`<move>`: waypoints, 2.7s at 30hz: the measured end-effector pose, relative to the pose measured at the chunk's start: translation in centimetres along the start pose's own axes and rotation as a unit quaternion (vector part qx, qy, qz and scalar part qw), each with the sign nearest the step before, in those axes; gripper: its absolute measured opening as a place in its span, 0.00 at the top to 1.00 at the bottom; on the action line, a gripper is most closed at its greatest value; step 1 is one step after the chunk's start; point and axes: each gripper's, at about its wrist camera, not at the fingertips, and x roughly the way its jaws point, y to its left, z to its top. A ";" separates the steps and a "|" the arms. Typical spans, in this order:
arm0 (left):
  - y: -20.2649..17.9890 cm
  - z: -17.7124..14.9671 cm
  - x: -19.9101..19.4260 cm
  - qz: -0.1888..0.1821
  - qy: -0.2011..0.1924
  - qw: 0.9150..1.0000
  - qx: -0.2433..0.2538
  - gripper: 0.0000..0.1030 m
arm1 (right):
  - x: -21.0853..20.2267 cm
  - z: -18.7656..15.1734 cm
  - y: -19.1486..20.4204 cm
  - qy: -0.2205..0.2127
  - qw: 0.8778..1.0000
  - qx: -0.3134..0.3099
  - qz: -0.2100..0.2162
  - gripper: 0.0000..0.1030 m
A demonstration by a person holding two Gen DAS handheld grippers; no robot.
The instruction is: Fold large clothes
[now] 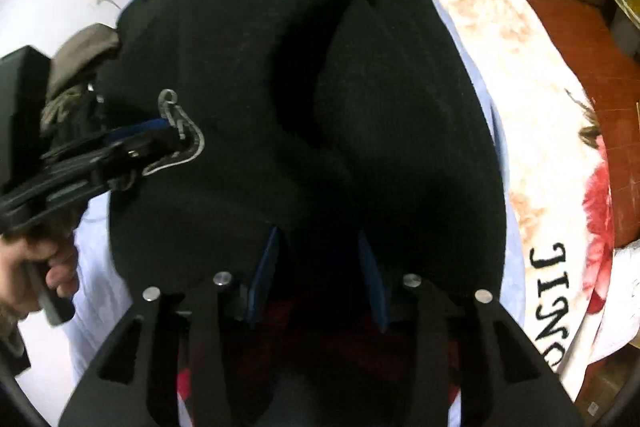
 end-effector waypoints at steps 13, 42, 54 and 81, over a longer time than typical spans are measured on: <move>-7.1 -6.7 -10.5 0.030 -0.139 0.988 0.056 0.17 | -13.3 -7.1 1.7 -0.109 0.993 -0.010 0.052 0.27; -6.2 -16.7 -13.9 0.037 -0.168 0.985 -0.005 0.15 | -11.5 -14.4 6.9 -0.207 0.978 -0.021 -0.021 0.15; -6.4 -16.6 -13.9 0.039 -0.169 0.985 0.000 0.15 | -11.3 -14.6 6.3 -0.204 0.979 -0.004 -0.017 0.15; -7.3 -17.1 -14.2 0.040 -0.180 0.983 -0.008 0.15 | -12.3 -15.5 6.0 -0.213 0.977 0.013 -0.013 0.15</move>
